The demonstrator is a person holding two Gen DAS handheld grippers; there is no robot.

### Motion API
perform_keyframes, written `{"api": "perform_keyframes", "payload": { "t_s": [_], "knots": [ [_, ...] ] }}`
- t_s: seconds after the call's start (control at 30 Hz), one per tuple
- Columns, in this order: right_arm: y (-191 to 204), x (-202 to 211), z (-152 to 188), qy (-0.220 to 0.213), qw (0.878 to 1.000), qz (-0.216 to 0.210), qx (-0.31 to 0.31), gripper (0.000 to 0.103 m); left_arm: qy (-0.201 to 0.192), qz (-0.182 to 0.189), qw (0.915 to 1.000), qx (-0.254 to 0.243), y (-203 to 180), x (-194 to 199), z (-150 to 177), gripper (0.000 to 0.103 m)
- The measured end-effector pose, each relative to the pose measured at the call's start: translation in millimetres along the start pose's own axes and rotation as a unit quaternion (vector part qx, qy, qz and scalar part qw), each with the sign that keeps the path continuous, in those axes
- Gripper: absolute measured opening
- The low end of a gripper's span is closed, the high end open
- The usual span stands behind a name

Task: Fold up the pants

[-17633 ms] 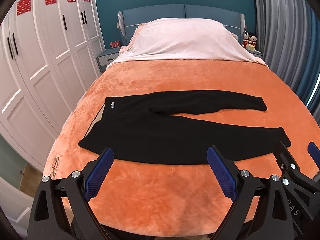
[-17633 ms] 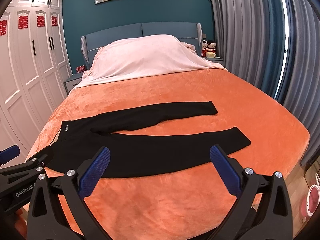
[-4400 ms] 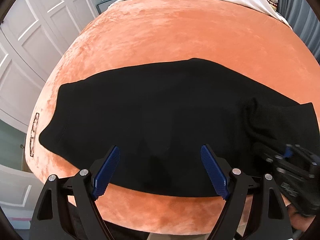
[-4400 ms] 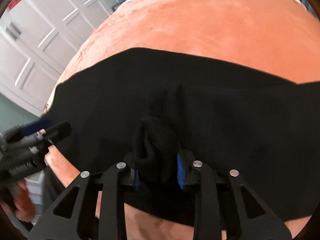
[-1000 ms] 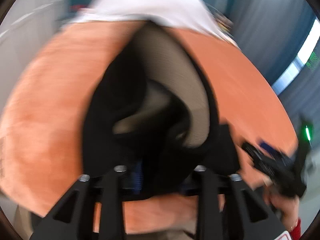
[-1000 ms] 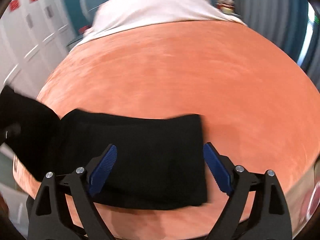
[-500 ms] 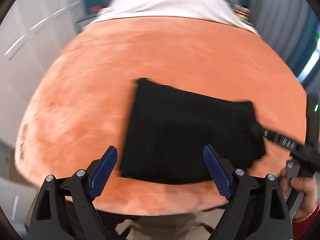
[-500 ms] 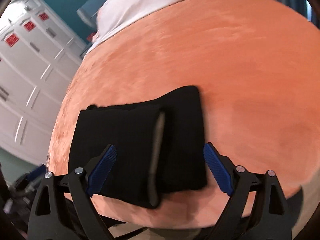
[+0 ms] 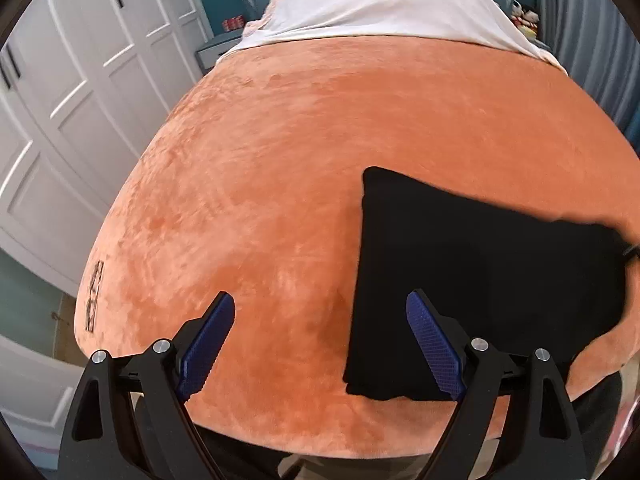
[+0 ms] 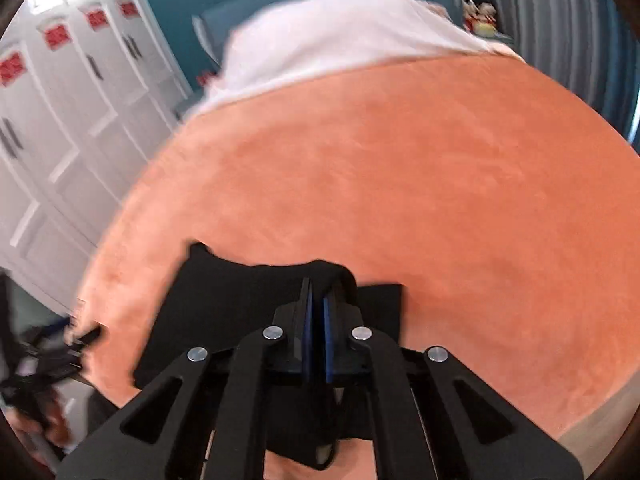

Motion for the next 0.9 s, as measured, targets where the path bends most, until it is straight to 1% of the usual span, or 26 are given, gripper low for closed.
{"api": "perform_keyframes", "payload": {
  "t_s": [0.07, 0.1, 0.13, 0.2, 0.23, 0.27, 0.3, 0.33, 0.43, 0.47, 0.57, 0.67, 0.73, 0.83, 0.87, 0.9],
  "knots": [
    [-16.9, -50.3, 25.3, 0.067, 0.997, 0.030, 0.003, 0.021, 0.010, -0.003, 0.9999, -0.012, -8.2, -7.7, 2.3, 0.085],
    [-27.4, -81.3, 50.1, 0.119, 0.992, 0.043, -0.004, 0.023, 0.016, -0.008, 0.9997, -0.019, -11.1, -11.7, 4.0, 0.085],
    [-31.4, -83.7, 58.0, 0.114, 0.992, 0.037, -0.025, 0.024, 0.017, -0.011, 0.9995, -0.023, -12.4, -12.4, 5.5, 0.085],
    [-30.2, -58.9, 58.3, 0.069, 0.995, -0.002, -0.071, 0.035, 0.024, -0.013, 0.9992, -0.030, -13.5, -16.0, 9.1, 0.085],
    [-30.0, -44.5, 58.9, 0.053, 0.994, -0.018, -0.090, 0.049, 0.025, -0.009, 0.9992, -0.030, -13.4, -17.3, 10.5, 0.085],
    [-30.2, -35.6, 60.2, 0.042, 0.994, -0.024, -0.100, 0.056, 0.028, -0.005, 0.9992, -0.028, -12.5, -19.8, 11.6, 0.085],
    [-29.9, -24.8, 63.2, 0.033, 0.993, -0.038, -0.109, 0.056, 0.034, -0.001, 0.9991, -0.027, -12.8, -23.7, 13.0, 0.085],
    [-28.7, -20.0, 67.7, 0.039, 0.992, -0.052, -0.112, 0.055, 0.038, 0.002, 0.9989, -0.027, -13.6, -26.2, 14.0, 0.085],
    [-32.6, -11.7, 85.7, 0.061, 0.985, -0.085, -0.140, 0.056, 0.045, 0.001, 0.9986, -0.027, -13.9, -31.8, 18.0, 0.085],
    [-36.1, -10.6, 93.6, 0.068, 0.982, -0.102, -0.145, 0.056, 0.046, 0.001, 0.9986, -0.026, -14.0, -32.7, 19.1, 0.085],
    [-29.2, -13.2, 117.8, 0.096, 0.973, -0.134, -0.163, 0.056, 0.051, 0.002, 0.9982, -0.031, -15.6, -35.7, 22.8, 0.085],
    [-20.3, -23.2, 133.9, 0.116, 0.971, -0.137, -0.157, 0.056, 0.057, 0.000, 0.9977, -0.036, -17.6, -39.7, 26.5, 0.085],
    [-10.8, -40.4, 140.8, 0.131, 0.969, -0.146, -0.148, 0.056, 0.062, -0.001, 0.9973, -0.039, -19.5, -42.3, 29.5, 0.085],
    [-0.1, -61.2, 149.7, 0.148, 0.970, -0.139, -0.135, 0.056, 0.066, -0.006, 0.9969, -0.043, -19.4, -44.1, 32.7, 0.085],
    [2.7, -65.0, 150.0, 0.147, 0.971, -0.134, -0.130, 0.055, 0.067, -0.007, 0.9968, -0.043, -18.7, -44.6, 33.2, 0.085],
    [5.6, -66.8, 149.8, 0.145, 0.973, -0.132, -0.124, 0.050, 0.067, -0.007, 0.9968, -0.042, -18.1, -45.1, 33.4, 0.085]
  ]
}}
Point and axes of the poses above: each gripper's, at about its wrist camera, not at the fingertips, and x roughly against the way its jaws point, y to its left, z to its underside, the point moved 8 cm from there along -x, roughly the way its jaws point, and after that the axes turned 5 degrees about y, right-handed, at the moved point
